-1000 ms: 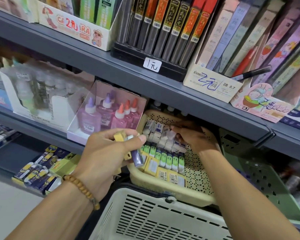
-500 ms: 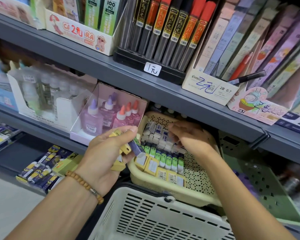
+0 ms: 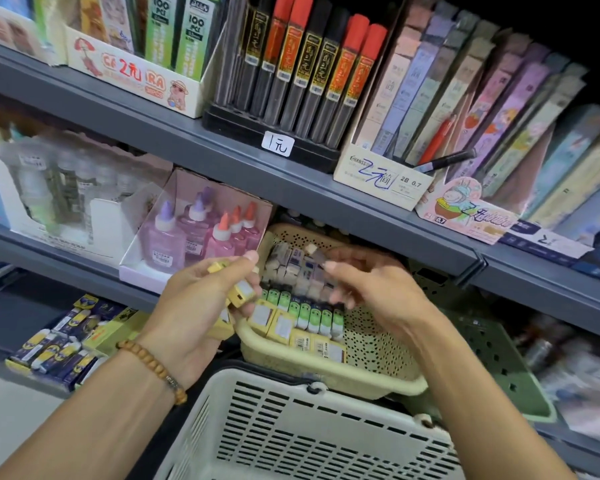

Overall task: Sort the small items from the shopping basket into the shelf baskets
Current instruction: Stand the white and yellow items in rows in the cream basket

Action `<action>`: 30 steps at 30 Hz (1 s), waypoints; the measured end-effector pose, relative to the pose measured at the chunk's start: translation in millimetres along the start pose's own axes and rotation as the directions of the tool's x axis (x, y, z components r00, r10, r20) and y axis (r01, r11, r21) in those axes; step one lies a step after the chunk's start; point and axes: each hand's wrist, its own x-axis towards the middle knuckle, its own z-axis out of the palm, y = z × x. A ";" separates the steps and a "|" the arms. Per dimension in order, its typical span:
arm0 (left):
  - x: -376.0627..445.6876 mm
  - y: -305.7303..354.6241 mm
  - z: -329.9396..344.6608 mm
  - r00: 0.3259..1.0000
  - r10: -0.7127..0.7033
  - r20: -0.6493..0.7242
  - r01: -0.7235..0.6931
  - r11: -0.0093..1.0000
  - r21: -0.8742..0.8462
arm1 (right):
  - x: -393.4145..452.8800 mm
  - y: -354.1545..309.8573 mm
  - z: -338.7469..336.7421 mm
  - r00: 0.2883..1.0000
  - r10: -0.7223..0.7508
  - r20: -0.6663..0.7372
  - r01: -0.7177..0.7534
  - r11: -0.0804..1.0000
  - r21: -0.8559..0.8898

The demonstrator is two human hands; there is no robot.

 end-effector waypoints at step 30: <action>6.5 8.1 -16.9 0.997 -0.074 0.014 0.074 0.996 -0.044 | 48.7 21.9 58.3 0.996 0.026 -0.080 -0.053 0.932 -0.360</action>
